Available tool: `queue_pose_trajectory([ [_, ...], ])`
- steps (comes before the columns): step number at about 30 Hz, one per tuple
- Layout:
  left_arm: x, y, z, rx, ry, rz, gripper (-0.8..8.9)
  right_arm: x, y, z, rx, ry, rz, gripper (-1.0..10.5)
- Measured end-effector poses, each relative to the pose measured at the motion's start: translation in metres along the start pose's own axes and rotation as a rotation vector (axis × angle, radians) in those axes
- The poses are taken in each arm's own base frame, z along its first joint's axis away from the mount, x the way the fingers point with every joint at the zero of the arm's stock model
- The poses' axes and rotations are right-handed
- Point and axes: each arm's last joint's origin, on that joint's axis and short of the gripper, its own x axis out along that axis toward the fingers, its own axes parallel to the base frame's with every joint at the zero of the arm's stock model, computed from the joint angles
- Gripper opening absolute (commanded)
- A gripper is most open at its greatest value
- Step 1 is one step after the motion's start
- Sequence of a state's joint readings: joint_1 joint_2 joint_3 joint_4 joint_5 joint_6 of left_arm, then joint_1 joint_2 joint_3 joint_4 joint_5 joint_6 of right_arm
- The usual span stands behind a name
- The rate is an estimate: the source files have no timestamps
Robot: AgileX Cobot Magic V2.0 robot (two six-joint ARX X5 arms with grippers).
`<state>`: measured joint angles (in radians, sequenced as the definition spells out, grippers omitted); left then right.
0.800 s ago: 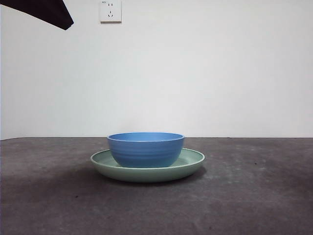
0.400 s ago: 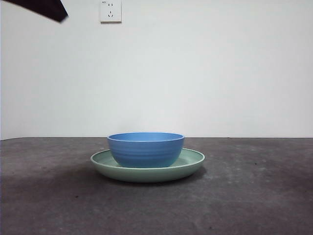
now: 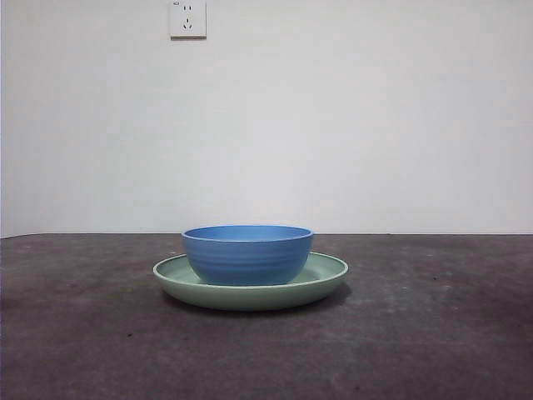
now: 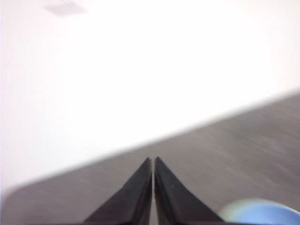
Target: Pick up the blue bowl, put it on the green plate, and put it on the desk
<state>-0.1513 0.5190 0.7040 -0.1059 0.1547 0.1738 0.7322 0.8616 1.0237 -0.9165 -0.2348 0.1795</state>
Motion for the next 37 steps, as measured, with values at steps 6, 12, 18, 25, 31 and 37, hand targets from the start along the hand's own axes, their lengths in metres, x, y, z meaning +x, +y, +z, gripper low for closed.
queue_pose_trajectory([
  [6, -0.023, 0.004, -0.041, 0.029, -0.016, 0.235, 0.09, 0.0, 0.0, 0.0, 0.0, 0.0, 0.0, 0.1],
  [12, -0.032, -0.004, -0.099, 0.022, 0.063, 0.269, 0.09, 0.0, 0.0, 0.0, 0.0, 0.0, 0.0, 0.1],
  [18, -0.038, -0.013, -0.14, 0.016, 0.1, 0.265, 0.09, 0.0, 0.0, 0.0, 0.0, 0.0, 0.0, 0.1],
  [25, -0.04, -0.017, -0.162, 0.009, 0.13, 0.261, 0.09, 0.0, 0.0, 0.0, 0.0, 0.0, 0.0, 0.1],
  [31, -0.038, -0.019, -0.177, -0.014, 0.181, 0.253, 0.09, 0.0, 0.0, 0.0, 0.0, 0.0, 0.0, 0.1],
  [37, -0.039, -0.02, -0.183, -0.041, 0.239, 0.244, 0.09, 0.0, 0.0, 0.0, 0.0, 0.0, 0.0, 0.1],
])
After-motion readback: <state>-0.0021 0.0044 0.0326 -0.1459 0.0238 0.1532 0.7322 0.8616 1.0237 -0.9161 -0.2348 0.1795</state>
